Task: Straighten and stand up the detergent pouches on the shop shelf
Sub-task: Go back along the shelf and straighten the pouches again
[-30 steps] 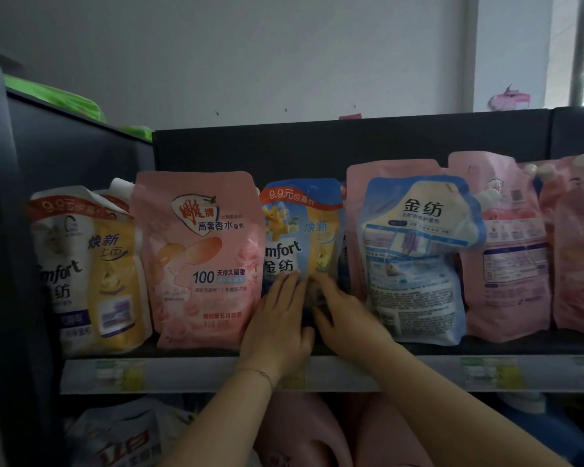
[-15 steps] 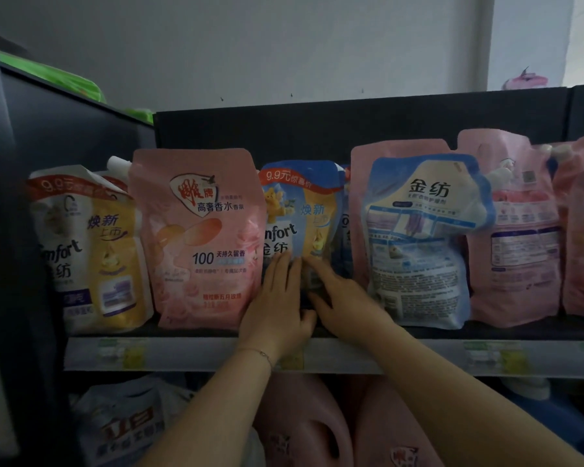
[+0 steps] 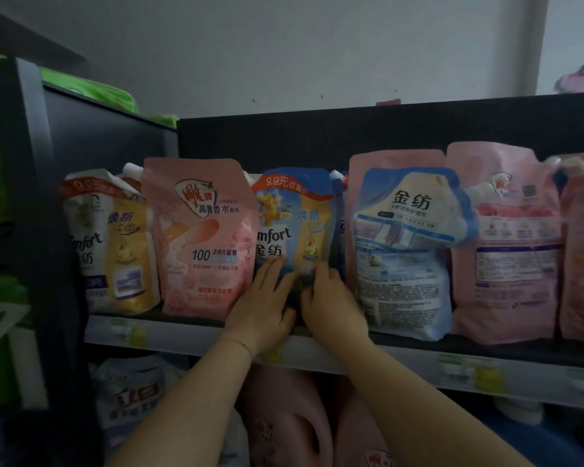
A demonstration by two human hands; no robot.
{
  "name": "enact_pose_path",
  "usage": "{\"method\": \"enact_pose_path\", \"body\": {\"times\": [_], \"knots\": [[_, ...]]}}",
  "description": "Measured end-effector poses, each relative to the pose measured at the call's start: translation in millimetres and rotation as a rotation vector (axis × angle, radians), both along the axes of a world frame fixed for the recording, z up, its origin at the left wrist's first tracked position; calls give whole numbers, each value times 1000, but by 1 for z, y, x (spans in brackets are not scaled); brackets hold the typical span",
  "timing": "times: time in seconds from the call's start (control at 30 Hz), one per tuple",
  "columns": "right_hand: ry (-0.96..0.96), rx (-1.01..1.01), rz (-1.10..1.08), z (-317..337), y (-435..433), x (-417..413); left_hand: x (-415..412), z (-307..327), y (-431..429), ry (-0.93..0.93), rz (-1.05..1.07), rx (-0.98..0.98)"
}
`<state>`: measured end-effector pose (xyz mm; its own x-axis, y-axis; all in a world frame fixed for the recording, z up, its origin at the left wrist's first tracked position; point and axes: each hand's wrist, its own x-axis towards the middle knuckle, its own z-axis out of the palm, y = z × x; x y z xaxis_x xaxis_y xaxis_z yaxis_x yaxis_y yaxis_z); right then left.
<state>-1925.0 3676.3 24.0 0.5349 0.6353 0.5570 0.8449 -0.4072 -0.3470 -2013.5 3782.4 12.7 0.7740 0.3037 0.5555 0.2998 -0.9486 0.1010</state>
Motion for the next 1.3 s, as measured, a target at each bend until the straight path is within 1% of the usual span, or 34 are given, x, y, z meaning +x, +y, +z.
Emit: {"method": "enact_pose_path", "body": {"times": [0.03,0.07,0.1,0.17,0.23,0.27,0.33,0.4,0.47,0.6,0.67,0.73,0.83,0.9,1.03,1.1,1.17,1.3], "knots": [[41,49,1,1,1,2,-1,0,-1,-6,4,-5],[125,115,25,3,2,4,-2,1,-2,-16,5,-9],[258,202,62,8,4,7,-2,1,-3,-19,5,-10],[590,391,129,20,9,14,-2,1,-2,-14,2,-8],[874,503,132,34,21,24,-1,-1,2,-20,3,-14],[980,546,122,39,28,27,0,-1,4,-18,3,-14],[1145,636,90,44,42,29,1,-3,8,-21,-4,-2],[1257,775,109,43,53,29,2,-6,12,-37,-29,-11],[1266,889,168,22,81,55,2,-6,14,-51,-60,-32],[1255,916,164,2,108,79,3,-7,14,-45,-66,-22],[1258,836,210,19,86,48,3,-7,14,-46,-51,-22],[1220,764,252,32,70,27,3,-7,13,-55,-25,-18],[1214,686,244,35,68,25,2,-7,9,-58,35,-17],[1219,680,250,36,75,25,1,-6,7,-51,65,-26],[1262,693,336,34,86,25,3,-6,9,-51,56,-35],[1239,683,348,32,91,28,4,-6,10,-48,50,-43],[1245,649,306,36,87,22,4,-5,10,-31,47,-53],[1176,576,227,39,84,23,6,-3,9,22,70,-59]]}}
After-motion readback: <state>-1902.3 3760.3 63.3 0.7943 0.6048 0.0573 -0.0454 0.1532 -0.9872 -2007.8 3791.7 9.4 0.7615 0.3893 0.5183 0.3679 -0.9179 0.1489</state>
